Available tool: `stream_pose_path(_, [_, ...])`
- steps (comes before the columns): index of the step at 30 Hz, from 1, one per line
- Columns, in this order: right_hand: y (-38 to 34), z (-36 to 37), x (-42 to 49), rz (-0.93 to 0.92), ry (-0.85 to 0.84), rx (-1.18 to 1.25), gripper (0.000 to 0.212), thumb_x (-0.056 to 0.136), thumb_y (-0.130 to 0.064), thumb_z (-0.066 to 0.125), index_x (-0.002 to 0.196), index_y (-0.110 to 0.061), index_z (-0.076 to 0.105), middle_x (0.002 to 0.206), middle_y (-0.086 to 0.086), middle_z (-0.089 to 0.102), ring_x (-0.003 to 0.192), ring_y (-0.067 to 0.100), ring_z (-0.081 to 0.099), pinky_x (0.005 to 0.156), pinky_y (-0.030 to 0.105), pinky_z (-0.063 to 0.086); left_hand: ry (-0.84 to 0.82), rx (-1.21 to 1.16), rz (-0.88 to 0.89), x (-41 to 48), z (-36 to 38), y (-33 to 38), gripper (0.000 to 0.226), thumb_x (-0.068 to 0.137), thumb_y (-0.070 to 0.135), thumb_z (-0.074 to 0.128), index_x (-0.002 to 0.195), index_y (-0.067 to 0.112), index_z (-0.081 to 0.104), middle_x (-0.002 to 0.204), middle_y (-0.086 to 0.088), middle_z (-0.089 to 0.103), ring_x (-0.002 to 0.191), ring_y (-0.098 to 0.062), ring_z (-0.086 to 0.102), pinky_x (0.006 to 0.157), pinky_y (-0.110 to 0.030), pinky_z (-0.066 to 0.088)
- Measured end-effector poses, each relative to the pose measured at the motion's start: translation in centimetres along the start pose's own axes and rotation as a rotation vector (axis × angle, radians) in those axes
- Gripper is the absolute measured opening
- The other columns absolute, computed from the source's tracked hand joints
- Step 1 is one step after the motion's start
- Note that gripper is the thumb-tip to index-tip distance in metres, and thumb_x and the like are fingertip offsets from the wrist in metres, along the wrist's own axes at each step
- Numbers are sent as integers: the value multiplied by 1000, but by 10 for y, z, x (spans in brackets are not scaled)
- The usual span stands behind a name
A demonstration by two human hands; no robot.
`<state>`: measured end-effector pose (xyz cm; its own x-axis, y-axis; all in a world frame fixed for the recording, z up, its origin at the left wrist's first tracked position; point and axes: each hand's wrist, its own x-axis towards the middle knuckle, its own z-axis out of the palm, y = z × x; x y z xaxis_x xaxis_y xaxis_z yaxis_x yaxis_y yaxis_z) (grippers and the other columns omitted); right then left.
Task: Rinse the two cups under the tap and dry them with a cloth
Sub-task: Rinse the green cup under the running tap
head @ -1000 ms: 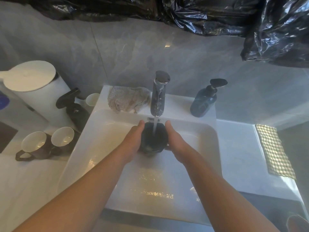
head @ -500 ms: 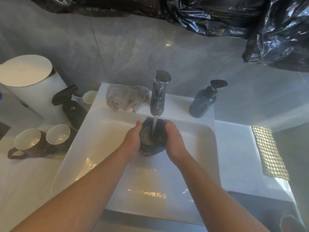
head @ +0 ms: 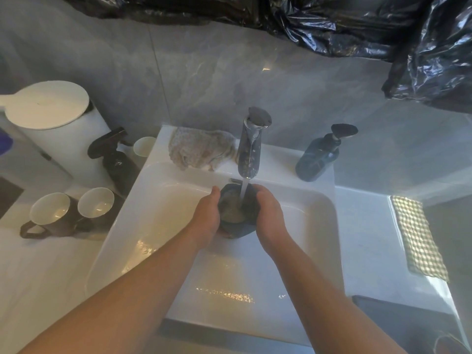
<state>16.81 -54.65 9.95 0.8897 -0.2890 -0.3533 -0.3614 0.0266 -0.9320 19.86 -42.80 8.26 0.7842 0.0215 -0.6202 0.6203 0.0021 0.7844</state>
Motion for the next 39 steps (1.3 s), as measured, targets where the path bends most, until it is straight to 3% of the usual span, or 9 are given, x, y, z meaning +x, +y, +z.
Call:
stream_pose_path(4, [2,0,12,225,84,267,28,99,-23,47,86,-22,72,77,-8,74,78,14,66,64,26,47,27,132,176,-4,5,4,63,85,63,27,93,15,67,99,-16,72,95,-38,69,85,-61,57])
stream_pose_path(9, [14,5,20,369,-29,601,49,99,-35,40,127,-2,64,113,16,71,100,30,67,76,33,54,65,262,310,-22,8,16,38,81,53,38,90,23,60,90,0,65,92,-25,63,83,-48,52])
stream_pose_path(13, [19,5,25,398,-89,727,51,99,-31,40,134,1,59,113,17,70,105,33,65,86,39,53,51,294,387,-22,8,13,38,87,47,38,96,18,60,91,2,66,89,-21,62,73,-39,48])
stream_pose_path(20, [22,0,28,360,-76,704,48,102,-29,37,129,3,61,104,17,73,102,33,66,82,38,54,6,262,358,-23,9,11,37,84,50,37,94,22,59,93,-4,65,94,-29,62,81,-60,55])
stream_pose_path(24, [24,-4,31,338,-92,675,43,104,-28,35,115,1,65,89,12,76,89,28,70,73,34,54,-10,277,375,-24,7,10,36,87,48,36,98,23,59,96,-3,66,95,-28,63,79,-62,56])
stream_pose_path(29, [30,-4,32,377,-172,616,62,105,-45,25,131,-1,60,111,15,72,107,33,65,87,41,52,-60,262,455,-21,-1,6,23,88,39,40,100,31,58,97,1,67,98,-30,64,76,-57,54])
stream_pose_path(33, [38,-12,38,525,-300,570,74,98,-66,19,133,-16,61,127,19,67,117,44,63,106,67,39,-172,250,454,-16,-9,8,38,89,27,42,98,60,59,100,21,69,103,-13,65,89,-48,54])
stream_pose_path(36, [38,-15,37,506,-280,598,66,102,-60,20,135,-18,59,130,19,65,118,43,63,105,66,41,-245,191,369,-10,-12,8,48,97,11,38,98,54,60,89,36,68,88,10,63,85,-34,52])
stream_pose_path(39, [41,-11,34,404,-244,574,67,97,-62,28,140,-17,54,138,18,60,125,41,58,97,57,51,-301,141,310,-2,-11,9,45,95,10,36,112,43,62,108,20,70,104,-3,62,99,-45,50])
